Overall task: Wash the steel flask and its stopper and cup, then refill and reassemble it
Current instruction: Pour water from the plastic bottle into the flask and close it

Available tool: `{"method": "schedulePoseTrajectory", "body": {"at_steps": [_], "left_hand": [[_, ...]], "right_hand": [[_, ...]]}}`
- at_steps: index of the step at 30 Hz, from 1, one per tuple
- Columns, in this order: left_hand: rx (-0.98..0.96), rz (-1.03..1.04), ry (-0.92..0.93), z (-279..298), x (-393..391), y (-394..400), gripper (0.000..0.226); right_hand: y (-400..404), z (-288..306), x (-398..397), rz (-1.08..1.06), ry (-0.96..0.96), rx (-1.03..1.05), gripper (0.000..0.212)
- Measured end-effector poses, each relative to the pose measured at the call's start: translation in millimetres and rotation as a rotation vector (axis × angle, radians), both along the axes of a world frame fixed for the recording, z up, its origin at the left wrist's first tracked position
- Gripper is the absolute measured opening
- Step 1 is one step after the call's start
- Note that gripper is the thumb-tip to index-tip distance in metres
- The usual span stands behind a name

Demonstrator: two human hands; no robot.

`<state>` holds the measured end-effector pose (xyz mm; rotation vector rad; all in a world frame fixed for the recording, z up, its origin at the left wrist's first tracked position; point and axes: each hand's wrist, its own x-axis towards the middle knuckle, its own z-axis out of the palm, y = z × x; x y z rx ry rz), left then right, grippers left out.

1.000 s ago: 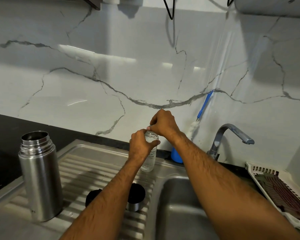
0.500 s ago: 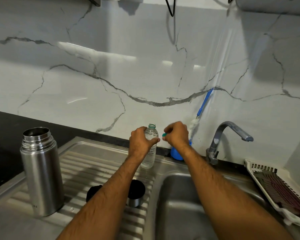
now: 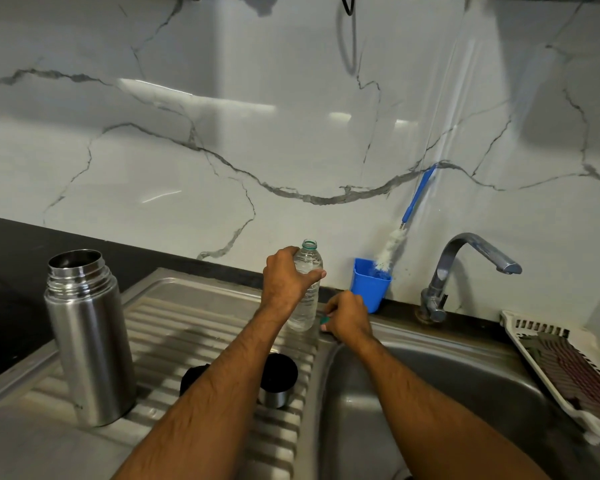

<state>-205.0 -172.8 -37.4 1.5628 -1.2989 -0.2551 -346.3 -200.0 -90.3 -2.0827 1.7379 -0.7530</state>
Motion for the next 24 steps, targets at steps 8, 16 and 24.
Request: {"method": "schedulePoseTrajectory", "body": {"at_steps": [8, 16, 24], "left_hand": [[0.015, -0.003, 0.005, 0, -1, 1, 0.064], [0.021, -0.006, -0.008, 0, -1, 4, 0.070], [-0.002, 0.002, -0.008, 0, -3, 6, 0.066]], "right_hand": [[-1, -8, -2, 0.046, -0.002, 0.033, 0.030], [0, 6, 6, 0.097, -0.458, 0.045, 0.092], [4, 23, 35, 0.192, -0.747, 0.035, 0.078]]}}
